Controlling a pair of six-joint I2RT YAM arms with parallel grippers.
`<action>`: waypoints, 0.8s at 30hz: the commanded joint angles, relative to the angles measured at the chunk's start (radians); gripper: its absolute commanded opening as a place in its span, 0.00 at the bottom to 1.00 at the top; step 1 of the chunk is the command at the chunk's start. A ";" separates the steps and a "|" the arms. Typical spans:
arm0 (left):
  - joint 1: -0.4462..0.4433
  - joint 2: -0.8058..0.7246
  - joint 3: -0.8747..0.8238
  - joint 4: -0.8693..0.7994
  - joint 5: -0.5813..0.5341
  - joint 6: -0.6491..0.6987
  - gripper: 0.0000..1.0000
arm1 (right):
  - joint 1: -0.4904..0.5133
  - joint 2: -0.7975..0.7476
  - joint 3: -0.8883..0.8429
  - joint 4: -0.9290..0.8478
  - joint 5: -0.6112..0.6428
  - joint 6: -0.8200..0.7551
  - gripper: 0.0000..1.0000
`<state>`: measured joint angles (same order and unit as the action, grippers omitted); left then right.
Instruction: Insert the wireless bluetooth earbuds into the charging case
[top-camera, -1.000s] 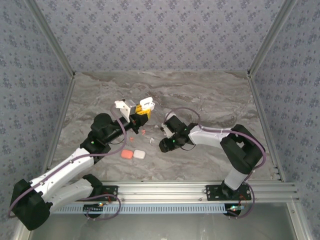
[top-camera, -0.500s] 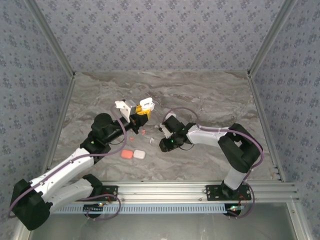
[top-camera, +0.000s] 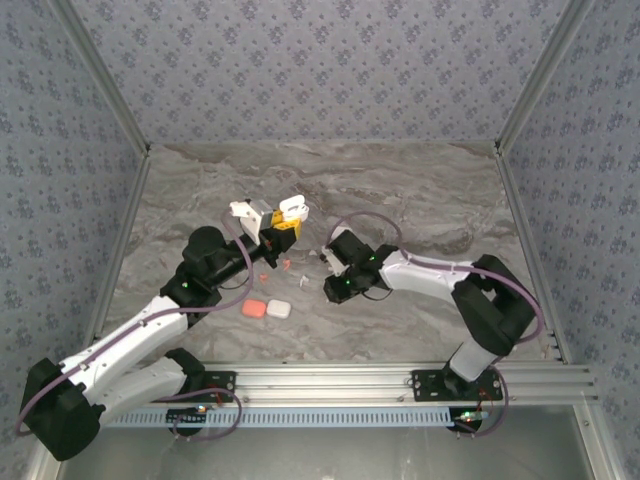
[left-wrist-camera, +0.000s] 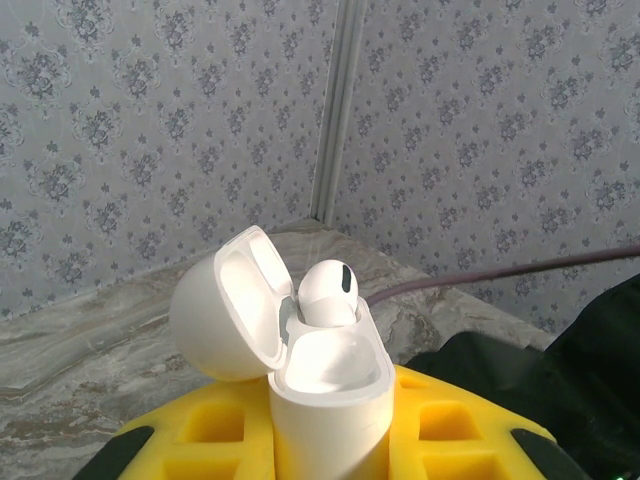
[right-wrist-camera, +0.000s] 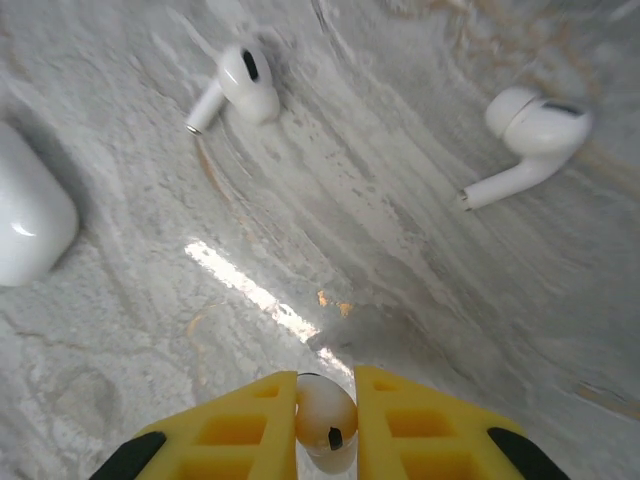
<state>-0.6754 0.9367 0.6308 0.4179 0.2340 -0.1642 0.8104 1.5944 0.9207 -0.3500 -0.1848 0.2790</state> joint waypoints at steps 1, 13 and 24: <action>-0.005 -0.015 0.012 0.017 -0.007 0.013 0.00 | -0.008 -0.132 0.016 -0.048 0.064 -0.065 0.20; -0.006 0.072 0.044 0.058 0.119 -0.021 0.00 | -0.037 -0.543 0.165 -0.017 0.154 -0.323 0.19; -0.014 0.156 0.103 0.067 0.292 -0.028 0.00 | -0.006 -0.559 0.263 0.099 0.073 -0.432 0.20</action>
<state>-0.6773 1.0832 0.6811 0.4244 0.4561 -0.1837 0.7856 1.0130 1.1614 -0.2947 -0.0753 -0.1005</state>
